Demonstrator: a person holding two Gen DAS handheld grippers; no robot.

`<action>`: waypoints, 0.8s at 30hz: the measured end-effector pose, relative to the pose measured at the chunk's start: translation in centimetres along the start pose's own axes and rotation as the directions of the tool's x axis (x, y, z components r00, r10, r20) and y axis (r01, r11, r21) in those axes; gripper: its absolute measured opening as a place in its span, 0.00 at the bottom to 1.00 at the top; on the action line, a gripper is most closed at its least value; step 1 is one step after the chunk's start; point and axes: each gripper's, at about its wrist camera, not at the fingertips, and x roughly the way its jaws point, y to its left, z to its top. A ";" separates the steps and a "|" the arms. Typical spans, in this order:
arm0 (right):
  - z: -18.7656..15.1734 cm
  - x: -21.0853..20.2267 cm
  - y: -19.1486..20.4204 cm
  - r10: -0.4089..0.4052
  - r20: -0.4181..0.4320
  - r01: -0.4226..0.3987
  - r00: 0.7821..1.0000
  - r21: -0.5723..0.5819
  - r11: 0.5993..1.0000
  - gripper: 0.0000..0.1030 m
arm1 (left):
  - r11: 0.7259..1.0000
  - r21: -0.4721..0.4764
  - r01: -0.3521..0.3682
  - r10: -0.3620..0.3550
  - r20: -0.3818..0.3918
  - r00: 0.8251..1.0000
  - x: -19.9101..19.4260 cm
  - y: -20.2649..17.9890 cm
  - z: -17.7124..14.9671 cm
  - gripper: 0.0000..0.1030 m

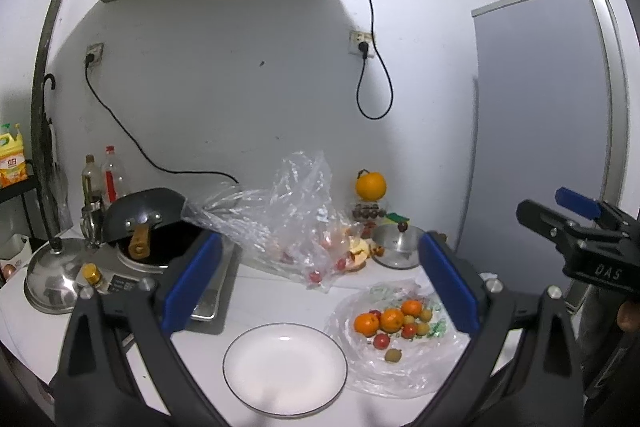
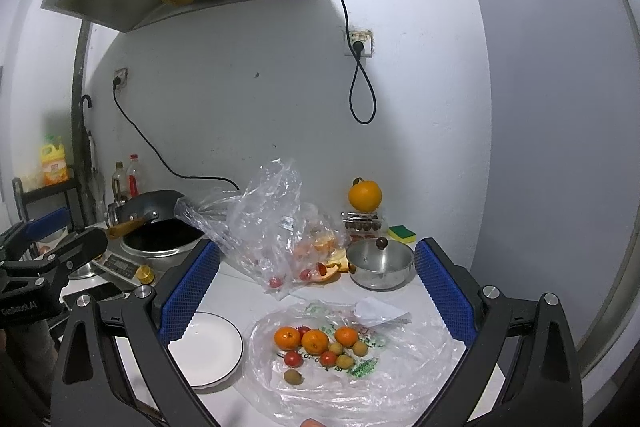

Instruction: Organize fruits

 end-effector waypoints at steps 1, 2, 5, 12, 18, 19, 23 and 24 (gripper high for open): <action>0.0 0.1 0.0 0.001 -0.001 -0.001 1.000 0.000 1.000 0.97 | 1.000 -0.002 -0.001 0.001 0.002 1.000 0.0 0.0 0.0 0.97; 0.0 0.1 0.0 0.001 0.000 -0.001 1.000 0.000 1.000 0.97 | 1.000 -0.003 -0.002 0.002 0.003 1.000 0.0 0.1 0.0 0.97; 0.0 0.2 0.2 0.004 0.000 -0.004 1.000 -0.003 1.000 0.97 | 1.000 -0.007 0.003 -0.003 0.000 1.000 0.1 0.2 0.2 0.97; 0.2 0.3 0.3 0.008 -0.001 -0.008 1.000 0.003 1.000 0.97 | 1.000 -0.010 0.002 -0.002 -0.006 1.000 0.2 0.4 0.4 0.96; 0.4 0.5 0.4 0.015 -0.003 -0.015 1.000 0.000 1.000 0.97 | 0.999 -0.028 -0.021 0.021 -0.003 1.000 0.2 0.9 0.4 0.96; 0.5 0.6 0.3 0.016 -0.004 -0.016 1.000 0.000 1.000 0.97 | 0.999 -0.031 -0.025 0.025 -0.001 1.000 0.2 1.0 0.4 0.96; 0.4 0.9 0.3 0.021 -0.013 -0.021 1.000 0.006 1.000 0.97 | 0.999 -0.031 -0.035 0.035 0.003 0.999 0.3 1.1 0.3 0.96; 0.4 0.9 0.3 0.021 -0.015 -0.021 1.000 0.008 1.000 0.97 | 0.999 -0.031 -0.035 0.036 0.004 0.999 0.3 1.1 0.3 0.96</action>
